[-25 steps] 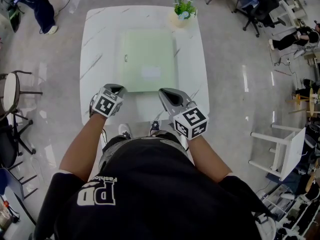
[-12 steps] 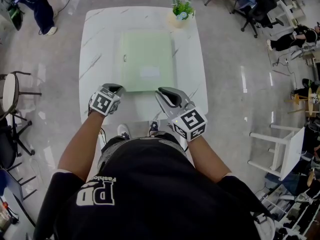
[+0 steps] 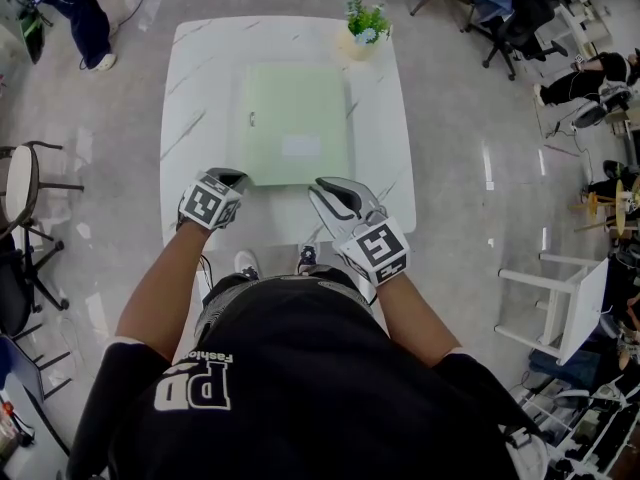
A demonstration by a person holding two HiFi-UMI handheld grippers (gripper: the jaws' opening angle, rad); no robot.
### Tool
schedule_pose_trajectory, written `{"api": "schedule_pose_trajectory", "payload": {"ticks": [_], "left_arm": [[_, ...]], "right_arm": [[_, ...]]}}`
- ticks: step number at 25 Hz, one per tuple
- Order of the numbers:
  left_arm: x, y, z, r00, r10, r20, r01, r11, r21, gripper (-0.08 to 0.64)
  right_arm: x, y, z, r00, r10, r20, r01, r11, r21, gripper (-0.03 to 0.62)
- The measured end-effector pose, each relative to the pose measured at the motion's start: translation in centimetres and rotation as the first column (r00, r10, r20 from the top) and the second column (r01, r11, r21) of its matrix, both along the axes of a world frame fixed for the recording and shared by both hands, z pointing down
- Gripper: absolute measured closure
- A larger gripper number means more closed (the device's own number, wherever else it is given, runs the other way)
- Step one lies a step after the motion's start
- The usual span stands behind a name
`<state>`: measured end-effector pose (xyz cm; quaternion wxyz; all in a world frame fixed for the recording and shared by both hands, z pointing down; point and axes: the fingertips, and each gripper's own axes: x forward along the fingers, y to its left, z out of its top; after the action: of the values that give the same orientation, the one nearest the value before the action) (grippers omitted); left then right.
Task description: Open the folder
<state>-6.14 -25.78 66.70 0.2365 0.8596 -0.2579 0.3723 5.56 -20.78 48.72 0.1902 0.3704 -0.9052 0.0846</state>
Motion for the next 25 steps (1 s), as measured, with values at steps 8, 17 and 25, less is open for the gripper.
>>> {"api": "schedule_pose_trajectory", "payload": {"ticks": [8,17,25], "left_arm": [[0.1,0.0,0.1,1.000,-0.006,-0.003,0.006,1.000,0.006,0.508],[0.1,-0.1,0.0,0.999,-0.028,-0.019,0.028,1.000,0.007,0.508],[0.2,-0.1,0.1,1.000,-0.010,0.000,0.010,1.000,0.015,0.508]], "right_arm": [[-0.1,-0.4,1.2,0.997,-0.003,-0.074,0.003,1.000,-0.003,0.555],[-4.1,-0.4,7.6,0.940,-0.147,-0.307,0.138,0.989,-0.051,0.555],[-8.5,-0.7,13.2,0.787,-0.324,-0.526,0.337,0.939,-0.074,0.555]]}}
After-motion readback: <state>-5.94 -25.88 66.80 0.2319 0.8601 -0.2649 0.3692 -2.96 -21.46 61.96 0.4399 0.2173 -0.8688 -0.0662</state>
